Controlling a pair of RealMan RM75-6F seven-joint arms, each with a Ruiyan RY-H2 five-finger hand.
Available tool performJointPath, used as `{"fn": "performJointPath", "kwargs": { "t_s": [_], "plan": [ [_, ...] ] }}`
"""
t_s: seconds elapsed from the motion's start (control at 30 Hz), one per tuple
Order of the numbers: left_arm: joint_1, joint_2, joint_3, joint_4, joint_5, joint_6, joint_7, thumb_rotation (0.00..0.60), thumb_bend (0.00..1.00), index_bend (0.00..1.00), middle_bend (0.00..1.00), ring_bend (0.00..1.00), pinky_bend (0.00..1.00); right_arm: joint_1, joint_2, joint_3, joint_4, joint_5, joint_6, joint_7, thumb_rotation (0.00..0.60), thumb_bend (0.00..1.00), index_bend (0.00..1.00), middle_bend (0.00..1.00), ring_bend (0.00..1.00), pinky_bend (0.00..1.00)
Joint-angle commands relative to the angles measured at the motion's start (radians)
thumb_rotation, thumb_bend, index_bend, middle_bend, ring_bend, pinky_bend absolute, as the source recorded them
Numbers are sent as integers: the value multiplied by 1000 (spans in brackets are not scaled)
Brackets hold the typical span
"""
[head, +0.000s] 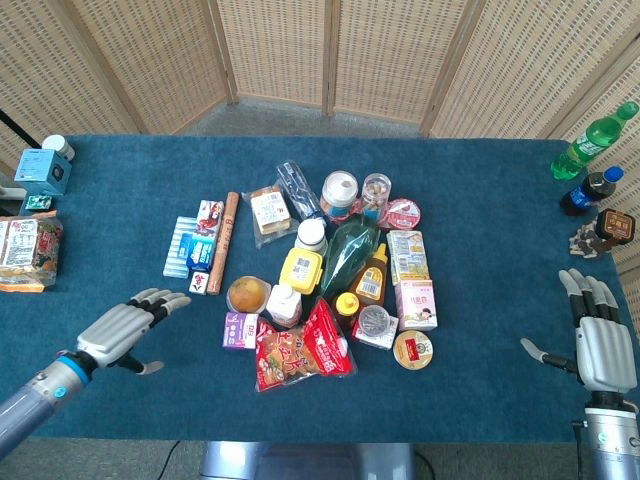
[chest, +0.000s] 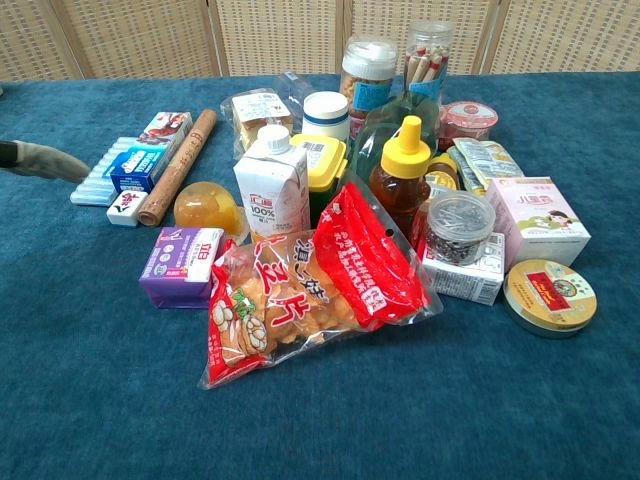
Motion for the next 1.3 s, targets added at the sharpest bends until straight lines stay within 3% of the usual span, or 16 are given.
{"fn": "performJointPath", "kwargs": {
  "t_s": [0.03, 0.3, 0.77, 1.1, 1.3],
  "plan": [
    [-40, -24, -16, -8, -26, -42, 8, 600, 272, 0, 48, 0, 0, -2, 1, 0, 2, 1, 1, 3, 516, 0, 0, 0, 0, 0],
    [-110, -86, -31, 4, -84, -120, 29, 600, 273, 0, 49, 0, 0, -14, 7, 1, 11, 6, 9, 18, 515, 0, 0, 0, 0, 0],
    [-164, -202, -44, 46, -186, -150, 71, 600, 273, 1, 56, 0, 0, -28, 11, 3, 27, 10, 14, 44, 515, 0, 0, 0, 0, 0],
    [-190, -236, -38, 77, -225, -173, 67, 600, 273, 1, 59, 0, 0, -38, 8, 3, 44, 16, 14, 64, 517, 0, 0, 0, 0, 0],
    [-215, -270, -71, 128, -287, -163, 84, 600, 271, 0, 47, 0, 0, -37, 1, 3, 51, 21, 5, 66, 516, 0, 0, 0, 0, 0]
  ]
}}
